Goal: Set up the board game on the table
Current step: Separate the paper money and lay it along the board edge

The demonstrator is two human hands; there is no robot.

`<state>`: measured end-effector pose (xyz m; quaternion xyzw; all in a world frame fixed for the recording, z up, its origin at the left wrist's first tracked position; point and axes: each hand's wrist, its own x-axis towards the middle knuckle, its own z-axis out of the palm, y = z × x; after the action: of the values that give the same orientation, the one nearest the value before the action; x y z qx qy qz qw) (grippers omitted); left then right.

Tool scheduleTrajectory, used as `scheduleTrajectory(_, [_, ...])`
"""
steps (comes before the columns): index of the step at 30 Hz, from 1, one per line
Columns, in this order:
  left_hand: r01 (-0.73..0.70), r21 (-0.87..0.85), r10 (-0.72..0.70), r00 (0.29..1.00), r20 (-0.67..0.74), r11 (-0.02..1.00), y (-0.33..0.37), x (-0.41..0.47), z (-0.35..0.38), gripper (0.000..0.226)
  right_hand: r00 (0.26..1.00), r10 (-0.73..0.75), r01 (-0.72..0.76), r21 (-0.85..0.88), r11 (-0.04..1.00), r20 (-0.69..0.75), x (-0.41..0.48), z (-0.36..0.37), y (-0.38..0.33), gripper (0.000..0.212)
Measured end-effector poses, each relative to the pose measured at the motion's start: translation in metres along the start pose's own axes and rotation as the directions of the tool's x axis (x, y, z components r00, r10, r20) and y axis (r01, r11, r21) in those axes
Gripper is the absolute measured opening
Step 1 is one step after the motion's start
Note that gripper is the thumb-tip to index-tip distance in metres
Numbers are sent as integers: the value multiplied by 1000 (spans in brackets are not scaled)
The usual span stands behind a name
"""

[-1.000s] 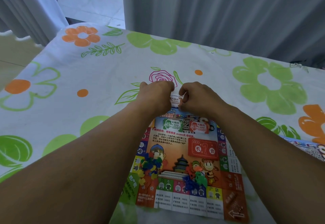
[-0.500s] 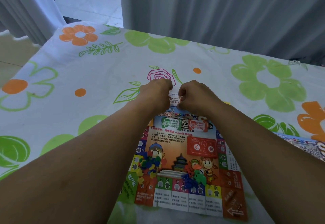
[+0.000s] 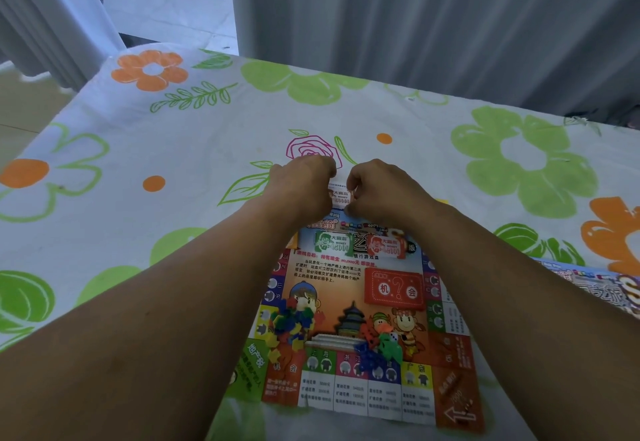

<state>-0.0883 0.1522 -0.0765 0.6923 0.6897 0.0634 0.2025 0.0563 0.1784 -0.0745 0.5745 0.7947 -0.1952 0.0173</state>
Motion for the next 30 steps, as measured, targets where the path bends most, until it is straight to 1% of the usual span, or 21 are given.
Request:
scheduleTrajectory(12, [-10,3,10,1000,-2,1000,-2,1,1,52,1000,6,-6,15,1000,10,2,0,-1,25])
scheduleTrajectory(16, [-7,2,7,1000,-1,1000,-2,2,2,52,1000,14,-14,14,1000,20,4,1,0,29])
scheduleTrajectory(19, [2,-27,-2,1000,-8,1000,-2,2,2,53,1000,22,-23,21,1000,22,5,1,0,30])
scheduleTrajectory(23, [25,-80,-25,1000,0,997,-1,3,2,54,999,29,-30,23,999,21,8,2,-1,26])
scheduleTrajectory(30, [30,-93,-31,1000,-3,995,-1,4,2,52,999,42,-42,21,999,13,10,4,-2,26])
